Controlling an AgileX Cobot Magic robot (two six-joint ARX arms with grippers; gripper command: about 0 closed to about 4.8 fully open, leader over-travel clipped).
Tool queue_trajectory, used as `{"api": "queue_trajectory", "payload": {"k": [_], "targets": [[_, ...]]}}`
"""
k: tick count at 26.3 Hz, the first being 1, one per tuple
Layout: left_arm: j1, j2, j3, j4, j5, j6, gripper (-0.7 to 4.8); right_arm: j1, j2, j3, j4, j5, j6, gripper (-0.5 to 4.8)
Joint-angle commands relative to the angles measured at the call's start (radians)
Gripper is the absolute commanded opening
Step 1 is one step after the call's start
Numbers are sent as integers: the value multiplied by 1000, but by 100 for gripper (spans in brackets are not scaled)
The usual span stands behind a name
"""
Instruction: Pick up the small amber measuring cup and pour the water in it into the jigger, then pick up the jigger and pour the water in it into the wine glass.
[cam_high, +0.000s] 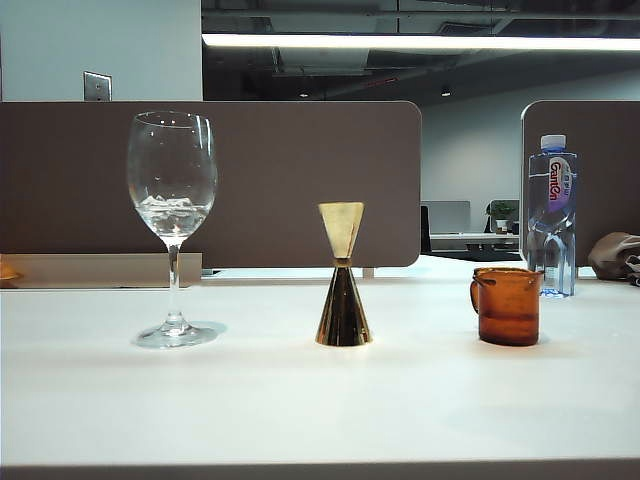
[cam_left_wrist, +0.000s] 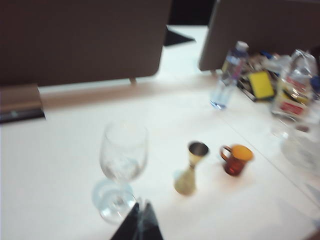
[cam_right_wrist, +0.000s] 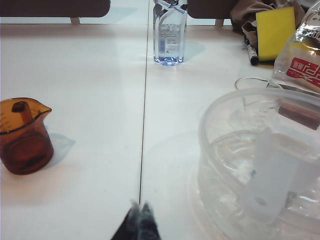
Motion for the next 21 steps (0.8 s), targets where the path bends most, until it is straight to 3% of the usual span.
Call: {"api": "queue_trajectory", "payload": {"k": [1, 9, 12, 21], "targets": [[-3, -9, 81, -159, 53, -64, -2, 1, 1, -7, 5, 1, 4, -1], [-3, -106, 93, -380, 92, -70, -2, 1, 1, -7, 5, 1, 4, -1], [-6, -132, 32, -369, 94, -35, -2, 1, 1, -7, 5, 1, 4, -1], [-142, -160, -5, -288, 68, -6, -2, 1, 1, -7, 5, 1, 4, -1]]}}
